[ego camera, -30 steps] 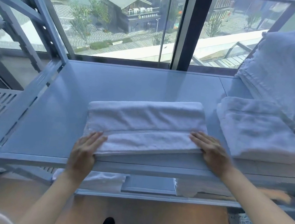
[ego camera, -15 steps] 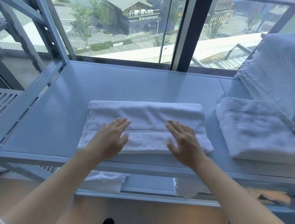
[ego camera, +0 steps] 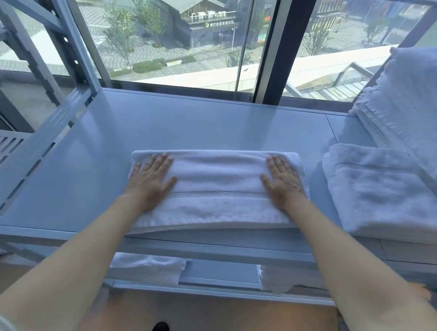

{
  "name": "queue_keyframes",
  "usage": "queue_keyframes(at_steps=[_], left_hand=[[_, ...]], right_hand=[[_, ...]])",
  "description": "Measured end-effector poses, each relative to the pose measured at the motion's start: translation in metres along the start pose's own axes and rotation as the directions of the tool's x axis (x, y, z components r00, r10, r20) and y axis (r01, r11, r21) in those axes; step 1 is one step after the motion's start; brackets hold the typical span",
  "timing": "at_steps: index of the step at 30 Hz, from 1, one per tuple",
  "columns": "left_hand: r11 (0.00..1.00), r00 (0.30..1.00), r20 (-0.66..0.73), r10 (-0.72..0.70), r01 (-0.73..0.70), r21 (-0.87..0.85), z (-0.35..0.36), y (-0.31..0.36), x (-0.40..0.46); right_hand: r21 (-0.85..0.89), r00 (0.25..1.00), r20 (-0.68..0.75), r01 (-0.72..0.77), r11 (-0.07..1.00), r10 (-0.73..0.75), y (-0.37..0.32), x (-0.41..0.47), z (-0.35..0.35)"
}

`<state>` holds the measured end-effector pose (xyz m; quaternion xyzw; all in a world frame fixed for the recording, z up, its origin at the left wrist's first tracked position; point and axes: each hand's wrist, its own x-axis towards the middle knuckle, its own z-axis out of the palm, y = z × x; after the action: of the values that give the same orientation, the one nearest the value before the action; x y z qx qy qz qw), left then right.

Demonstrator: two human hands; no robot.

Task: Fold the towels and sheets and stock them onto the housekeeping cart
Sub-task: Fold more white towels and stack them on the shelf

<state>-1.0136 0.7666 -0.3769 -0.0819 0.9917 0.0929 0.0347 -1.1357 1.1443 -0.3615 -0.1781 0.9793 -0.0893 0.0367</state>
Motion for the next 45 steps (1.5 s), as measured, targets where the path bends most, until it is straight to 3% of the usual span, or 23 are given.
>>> queue_keyframes(at_steps=[5,7,10,12,15,17,20,24,26,29,34,38,42,45], left_hand=[[0.997,0.997,0.017,-0.071,0.071,0.01,0.002,0.017,-0.023],[0.992,0.992,-0.006,-0.126,0.126,0.003,0.008,0.03,-0.04],[0.979,0.978,-0.032,-0.204,0.204,-0.004,0.015,0.053,-0.069],[0.967,0.968,-0.014,-0.252,0.253,0.039,0.016,0.064,-0.089],[0.951,0.957,-0.033,-0.29,0.292,0.1,0.006,0.074,-0.113],[0.979,0.97,-0.142,-0.197,0.203,0.027,-0.003,0.074,-0.119],[0.994,0.976,-0.209,0.055,-0.073,-0.082,-0.007,0.074,-0.112],[0.965,0.964,-0.073,0.255,-0.259,-0.049,-0.004,0.08,-0.084],[0.953,0.953,0.006,0.302,-0.302,-0.034,0.004,0.079,-0.074],[0.945,0.947,0.031,0.32,-0.316,-0.089,0.016,0.077,-0.072],[0.961,0.973,-0.021,0.232,-0.232,-0.148,0.023,0.087,-0.075],[0.979,0.983,-0.005,0.183,-0.183,-0.092,0.026,0.1,-0.088],[0.956,0.946,-0.136,0.293,-0.288,0.056,0.023,0.102,-0.11],[0.918,0.903,-0.174,0.392,-0.396,0.016,0.038,0.103,-0.13]], right_hand=[[-0.133,0.997,-0.069,-0.048,0.99,0.039,-0.023,-0.007,-0.004],[-0.053,0.989,-0.094,-0.122,0.991,0.116,-0.048,-0.013,-0.003],[0.191,0.976,0.029,-0.219,0.957,0.218,-0.092,-0.028,0.008],[0.201,0.97,0.074,-0.241,0.95,0.23,-0.112,-0.038,0.022],[0.128,0.987,0.019,-0.16,0.979,0.159,-0.119,-0.05,0.042],[0.097,0.998,-0.006,-0.065,0.993,0.065,-0.116,-0.052,0.047],[0.058,0.988,0.031,0.149,0.987,-0.151,-0.108,-0.044,0.046],[0.043,0.867,0.081,0.489,0.871,-0.491,-0.094,-0.04,0.036],[0.042,0.812,0.063,0.578,0.815,-0.58,-0.089,-0.042,0.031],[0.045,0.803,0.033,0.594,0.803,-0.595,-0.086,-0.044,0.027],[0.035,0.842,-0.019,0.539,0.842,-0.538,-0.079,-0.045,0.017],[-0.011,0.884,0.056,0.466,0.885,-0.465,-0.072,-0.055,0.012],[0.091,0.907,0.106,0.399,0.912,-0.407,-0.055,-0.094,0.022],[0.11,0.887,0.092,0.443,0.89,-0.453,-0.044,-0.123,0.026]])
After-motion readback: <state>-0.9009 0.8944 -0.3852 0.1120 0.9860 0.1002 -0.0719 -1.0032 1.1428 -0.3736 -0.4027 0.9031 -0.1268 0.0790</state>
